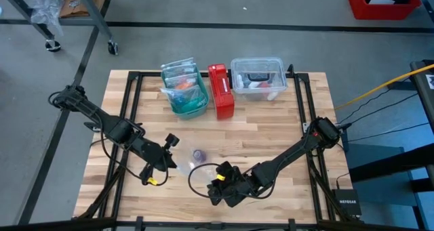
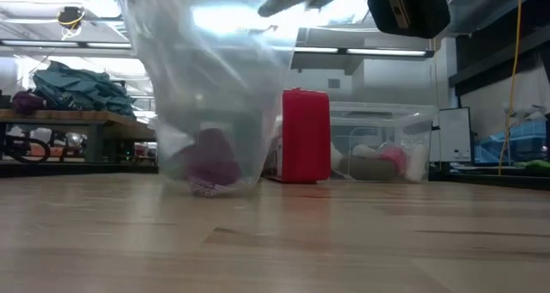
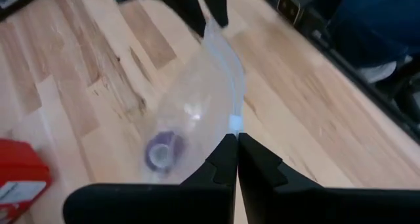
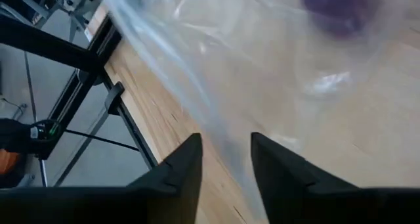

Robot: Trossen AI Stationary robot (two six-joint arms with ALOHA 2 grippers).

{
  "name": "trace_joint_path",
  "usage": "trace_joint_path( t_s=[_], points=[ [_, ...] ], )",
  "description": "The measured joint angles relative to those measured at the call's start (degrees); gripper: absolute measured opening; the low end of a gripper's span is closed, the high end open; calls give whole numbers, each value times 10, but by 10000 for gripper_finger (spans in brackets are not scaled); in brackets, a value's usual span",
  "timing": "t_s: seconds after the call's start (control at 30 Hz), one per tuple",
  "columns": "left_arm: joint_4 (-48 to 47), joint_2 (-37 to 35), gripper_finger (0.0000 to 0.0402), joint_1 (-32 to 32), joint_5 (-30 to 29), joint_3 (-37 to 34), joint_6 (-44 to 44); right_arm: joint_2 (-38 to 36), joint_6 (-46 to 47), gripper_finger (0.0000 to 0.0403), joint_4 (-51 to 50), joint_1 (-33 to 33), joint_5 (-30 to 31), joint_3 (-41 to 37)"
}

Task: Roll bandage
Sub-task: Close the transparent zip bag

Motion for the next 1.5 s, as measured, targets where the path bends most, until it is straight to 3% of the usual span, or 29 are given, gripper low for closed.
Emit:
trace_joint_path(
  t_s=[0.13,0.3,0.4,0.53,0.8,1.5],
  points=[
    [-18,0,0,0,-1,0,0,0,-39,160,46,0,50,0],
    [-14,0,0,0,-1,0,0,0,-165,166,159,-11,139,0],
    [-3,0,0,0,-1,0,0,0,-228,167,214,-31,158,0],
    [19,0,0,0,-2,0,-1,0,-295,167,255,-66,130,0],
    [22,0,0,8,-2,0,3,0,-346,167,298,-110,5,0],
    [53,0,0,53,-3,0,-1,0,-361,155,281,-109,7,0]
  ],
)
